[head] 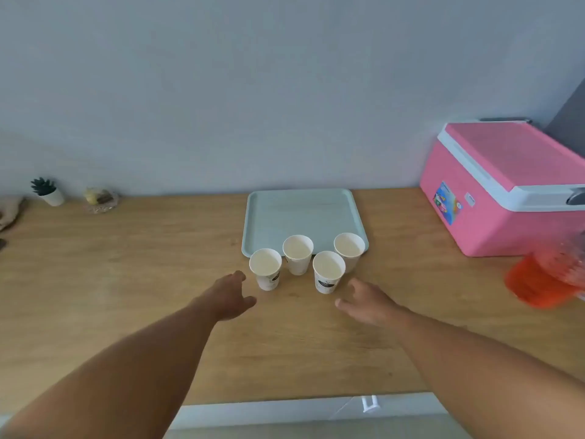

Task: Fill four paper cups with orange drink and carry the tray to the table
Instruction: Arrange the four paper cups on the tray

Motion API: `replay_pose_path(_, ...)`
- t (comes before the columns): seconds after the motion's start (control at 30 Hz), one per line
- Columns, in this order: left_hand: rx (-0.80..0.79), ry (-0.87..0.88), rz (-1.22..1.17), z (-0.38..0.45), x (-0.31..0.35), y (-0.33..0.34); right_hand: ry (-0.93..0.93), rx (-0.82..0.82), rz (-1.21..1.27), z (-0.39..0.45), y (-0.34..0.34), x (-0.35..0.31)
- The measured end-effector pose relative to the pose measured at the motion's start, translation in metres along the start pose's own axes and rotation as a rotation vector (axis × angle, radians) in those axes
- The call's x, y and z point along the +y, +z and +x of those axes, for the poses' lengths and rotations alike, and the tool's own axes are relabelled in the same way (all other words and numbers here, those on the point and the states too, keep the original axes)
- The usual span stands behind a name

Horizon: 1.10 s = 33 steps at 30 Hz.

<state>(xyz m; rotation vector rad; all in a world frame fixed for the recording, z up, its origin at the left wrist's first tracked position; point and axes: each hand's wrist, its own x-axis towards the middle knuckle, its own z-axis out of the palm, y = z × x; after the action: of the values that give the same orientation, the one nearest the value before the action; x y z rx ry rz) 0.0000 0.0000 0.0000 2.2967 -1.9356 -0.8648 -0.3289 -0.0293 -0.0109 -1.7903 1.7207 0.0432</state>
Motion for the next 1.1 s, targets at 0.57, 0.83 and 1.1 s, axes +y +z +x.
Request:
replay_pose_path(0.57, 0.257, -0.291, -0.713, 0.032, 0.041, 0.036, 0.047, 0.148, 0.377, 0.031, 0.021, -0.022)
replay_pose_path(0.83, 0.273, -0.128, -0.738, 0.042, 0.031, 0.028, 0.031, 0.227, 0.381, 0.016, 0.016, -0.034)
replay_pose_path(1.1, 0.210, 0.010, -0.653, 0.041, 0.015, -0.005, 0.043, 0.281, 0.330, -0.003, -0.009, -0.059)
